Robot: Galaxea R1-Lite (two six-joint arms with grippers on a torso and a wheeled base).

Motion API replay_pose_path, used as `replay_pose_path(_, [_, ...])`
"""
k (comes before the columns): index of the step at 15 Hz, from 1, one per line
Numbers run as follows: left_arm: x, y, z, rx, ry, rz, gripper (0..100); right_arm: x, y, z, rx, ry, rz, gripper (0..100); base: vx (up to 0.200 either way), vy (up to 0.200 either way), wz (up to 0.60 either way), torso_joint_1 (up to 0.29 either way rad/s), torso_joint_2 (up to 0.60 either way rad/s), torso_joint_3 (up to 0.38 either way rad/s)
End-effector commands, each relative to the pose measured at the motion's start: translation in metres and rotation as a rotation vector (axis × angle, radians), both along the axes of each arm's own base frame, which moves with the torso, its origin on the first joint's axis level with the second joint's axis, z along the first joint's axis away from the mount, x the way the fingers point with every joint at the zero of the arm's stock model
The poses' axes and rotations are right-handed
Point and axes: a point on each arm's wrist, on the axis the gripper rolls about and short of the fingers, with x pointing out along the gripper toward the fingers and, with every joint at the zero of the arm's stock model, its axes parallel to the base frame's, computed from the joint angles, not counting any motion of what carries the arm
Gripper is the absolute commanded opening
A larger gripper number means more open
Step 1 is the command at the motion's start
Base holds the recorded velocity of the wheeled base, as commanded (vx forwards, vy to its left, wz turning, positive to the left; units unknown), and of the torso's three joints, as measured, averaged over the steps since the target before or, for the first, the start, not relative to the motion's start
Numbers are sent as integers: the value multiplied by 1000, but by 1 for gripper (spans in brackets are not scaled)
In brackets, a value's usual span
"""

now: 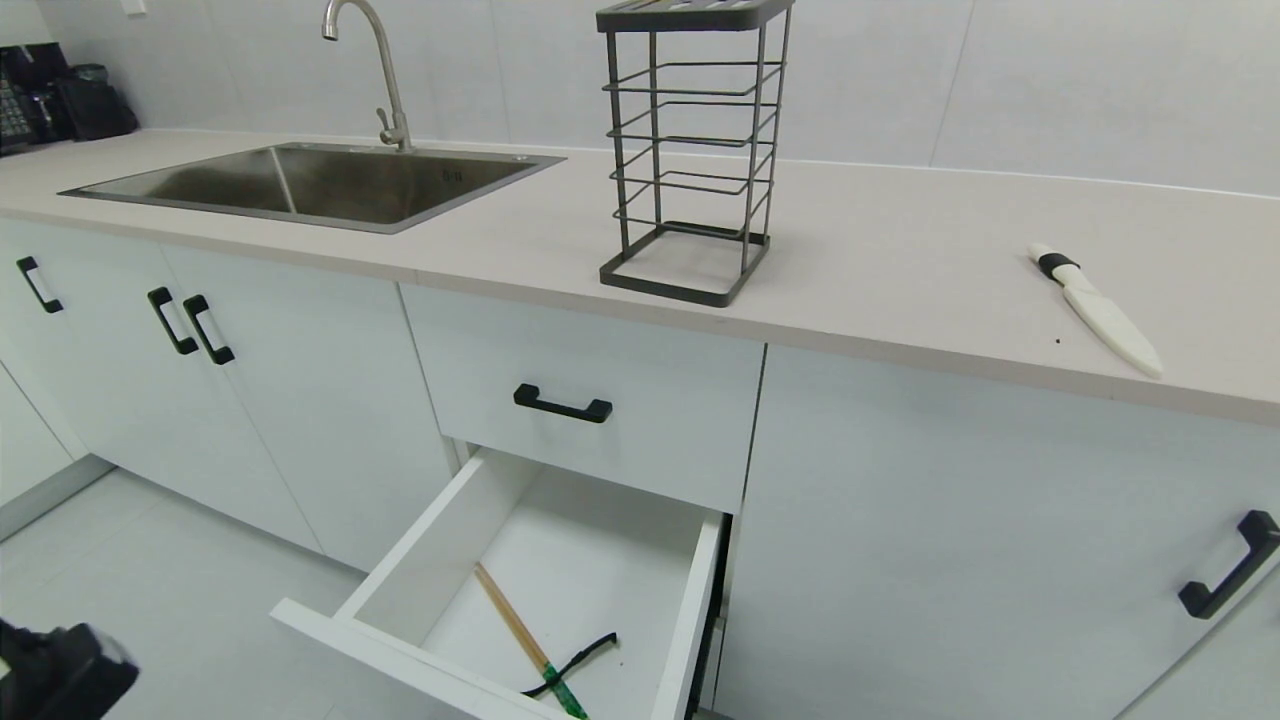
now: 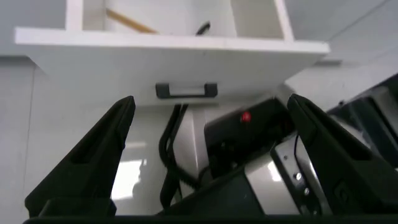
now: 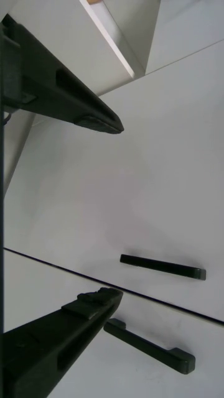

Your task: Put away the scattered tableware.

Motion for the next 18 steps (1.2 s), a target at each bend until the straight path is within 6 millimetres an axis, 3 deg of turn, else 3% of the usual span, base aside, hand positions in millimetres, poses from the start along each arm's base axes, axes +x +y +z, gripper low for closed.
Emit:
replay_pose_path(1, [20,-3,-21,75,185,-59,100,0,0,0,0,4,1,100,0,0,0,0,0,0])
replay_pose_path(7, [51,-6,-36,183,204,-95,100,0,0,0,0,4,1,100,0,0,0,0,0,0])
replay_pose_path(14, [83,-12,-52,186,185,-99,100,0,0,0,0,4,1,100,0,0,0,0,0,0])
replay_pose_path(18, [92,-15,-58,183,154,-107,100,0,0,0,0,4,1,100,0,0,0,0,0,0])
